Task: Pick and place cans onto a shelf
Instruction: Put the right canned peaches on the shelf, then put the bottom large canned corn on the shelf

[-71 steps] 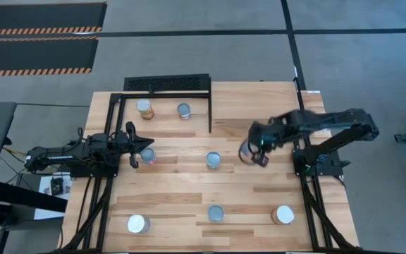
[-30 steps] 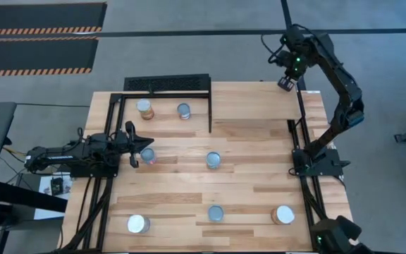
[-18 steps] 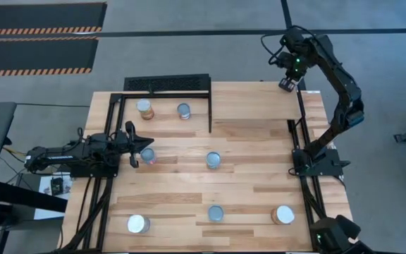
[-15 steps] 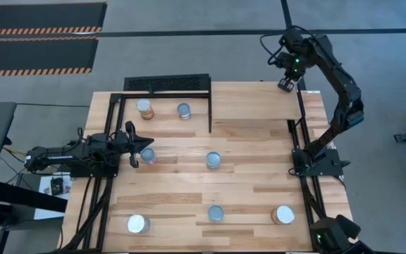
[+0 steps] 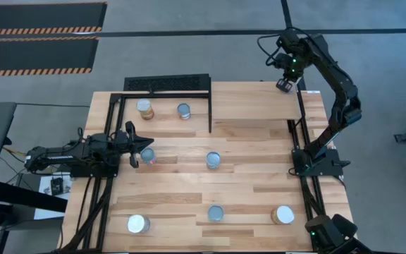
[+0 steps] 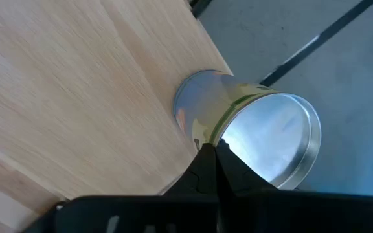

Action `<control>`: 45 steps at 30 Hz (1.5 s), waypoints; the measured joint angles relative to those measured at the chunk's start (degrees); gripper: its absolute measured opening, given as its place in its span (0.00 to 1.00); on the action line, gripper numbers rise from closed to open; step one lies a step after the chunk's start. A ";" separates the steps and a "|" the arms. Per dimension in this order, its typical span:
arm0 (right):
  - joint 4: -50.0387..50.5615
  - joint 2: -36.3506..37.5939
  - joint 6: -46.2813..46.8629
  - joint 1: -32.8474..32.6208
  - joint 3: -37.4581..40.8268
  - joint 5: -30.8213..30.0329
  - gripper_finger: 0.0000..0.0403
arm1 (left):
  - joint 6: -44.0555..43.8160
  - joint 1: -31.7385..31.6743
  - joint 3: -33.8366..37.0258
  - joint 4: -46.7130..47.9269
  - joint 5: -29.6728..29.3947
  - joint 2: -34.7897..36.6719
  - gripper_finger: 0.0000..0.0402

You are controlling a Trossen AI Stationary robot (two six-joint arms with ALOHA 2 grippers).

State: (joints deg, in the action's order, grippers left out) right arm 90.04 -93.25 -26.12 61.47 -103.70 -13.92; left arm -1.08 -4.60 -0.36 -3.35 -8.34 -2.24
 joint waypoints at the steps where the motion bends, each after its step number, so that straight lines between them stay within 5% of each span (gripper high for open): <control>1: 0.00 -0.02 0.06 0.00 0.00 0.01 0.00 | 0.00 0.01 0.00 0.02 0.00 0.00 0.00; 15: -0.03 -0.07 0.25 0.00 0.00 -0.09 0.15 | -0.02 0.00 -0.02 0.02 -0.02 0.00 0.00; 32: -0.08 2.41 -0.29 -2.05 -4.53 -2.66 0.18 | 0.00 0.02 -0.02 -0.10 -1.51 0.00 0.00; 38: -3.53 9.01 1.48 -4.99 -3.70 4.94 0.06 | -0.41 0.00 0.00 -0.08 -1.51 0.00 0.00; 45: -23.71 21.55 2.09 -10.30 8.79 16.78 0.03 | -0.66 0.01 0.00 -0.01 -1.51 0.00 0.00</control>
State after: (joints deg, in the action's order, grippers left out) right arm 66.33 -71.71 -24.03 51.17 -94.91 2.86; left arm -1.74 -4.59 -0.37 -3.36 -9.85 -2.24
